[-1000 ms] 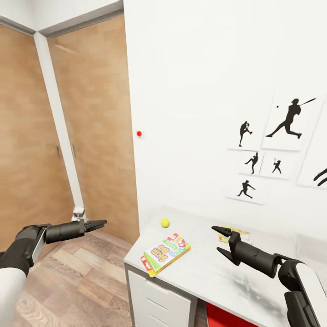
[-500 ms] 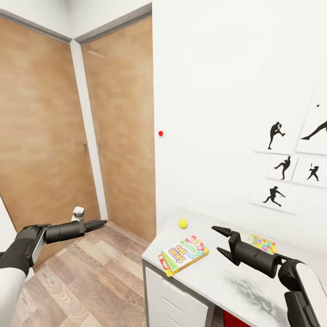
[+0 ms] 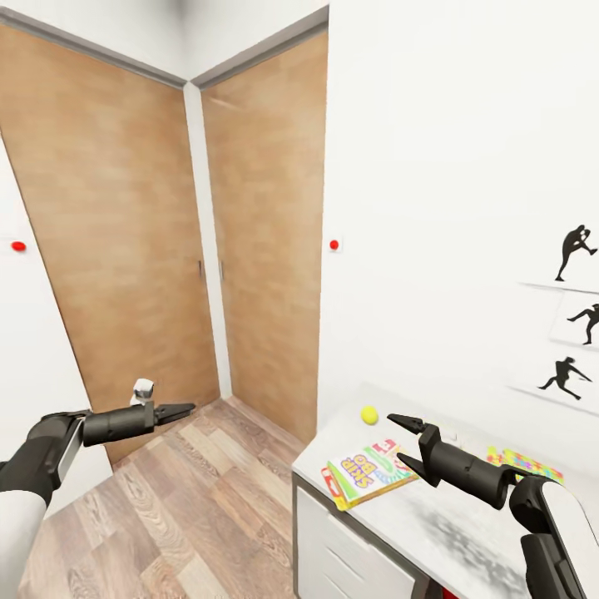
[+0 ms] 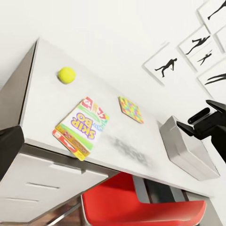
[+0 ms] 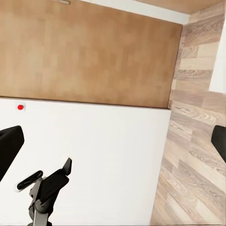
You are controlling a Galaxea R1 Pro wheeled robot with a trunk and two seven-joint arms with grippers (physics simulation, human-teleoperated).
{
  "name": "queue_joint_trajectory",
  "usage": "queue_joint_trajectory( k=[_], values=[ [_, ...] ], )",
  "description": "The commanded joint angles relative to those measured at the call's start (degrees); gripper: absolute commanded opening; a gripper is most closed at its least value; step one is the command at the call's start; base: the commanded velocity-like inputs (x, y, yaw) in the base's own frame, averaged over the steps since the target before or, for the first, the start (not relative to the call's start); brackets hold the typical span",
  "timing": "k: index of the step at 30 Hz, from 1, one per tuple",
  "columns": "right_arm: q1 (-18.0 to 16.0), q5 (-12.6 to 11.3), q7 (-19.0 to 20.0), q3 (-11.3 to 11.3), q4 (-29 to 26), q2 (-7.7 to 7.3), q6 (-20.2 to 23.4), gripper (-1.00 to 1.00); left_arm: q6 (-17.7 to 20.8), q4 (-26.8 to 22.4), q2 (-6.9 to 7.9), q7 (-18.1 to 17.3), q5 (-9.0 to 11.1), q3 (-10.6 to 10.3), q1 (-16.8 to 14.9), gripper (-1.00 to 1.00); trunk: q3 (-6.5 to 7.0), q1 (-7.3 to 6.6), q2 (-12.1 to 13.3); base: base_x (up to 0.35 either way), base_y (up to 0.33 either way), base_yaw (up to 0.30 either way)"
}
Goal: Put all the toys in the child's room - the three board games (two on the bed and one on the table), the two jigsaw puzzles on the table, and the tennis ball on the table - inside the toy box on the table in the child's room.
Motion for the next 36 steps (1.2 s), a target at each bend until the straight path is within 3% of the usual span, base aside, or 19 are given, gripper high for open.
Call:
queue_joint_trajectory(
  k=[1,21,30,36],
  values=[
    [-0.02,-0.58,-0.60,-0.07,-0.04,0.00,0.16,1.00,0.60,0.03,0.00,-0.19,-0.03,0.03,-0.03,1.00,-0.03,0.02,-0.04,0.000,0.000,0.293],
    [-0.07,0.20,-0.60,0.22,-0.04,0.09,0.16,1.00,0.60,0.03,0.06,-0.13,-0.08,0.00,-0.03,1.00,-0.03,0.02,-0.04,-0.024,0.007,0.293],
    [-0.12,6.06,-0.60,6.31,0.05,0.35,0.16,1.00,0.60,0.06,0.05,-0.05,-0.13,0.04,-0.03,1.00,-0.03,0.02,-0.04,-0.003,0.001,0.293],
    [-0.11,8.85,-0.60,8.21,0.11,0.51,0.16,1.00,0.60,0.09,0.05,0.20,-0.17,0.00,-0.03,1.00,-0.03,0.02,-0.04,0.000,0.000,0.293]
  ],
)
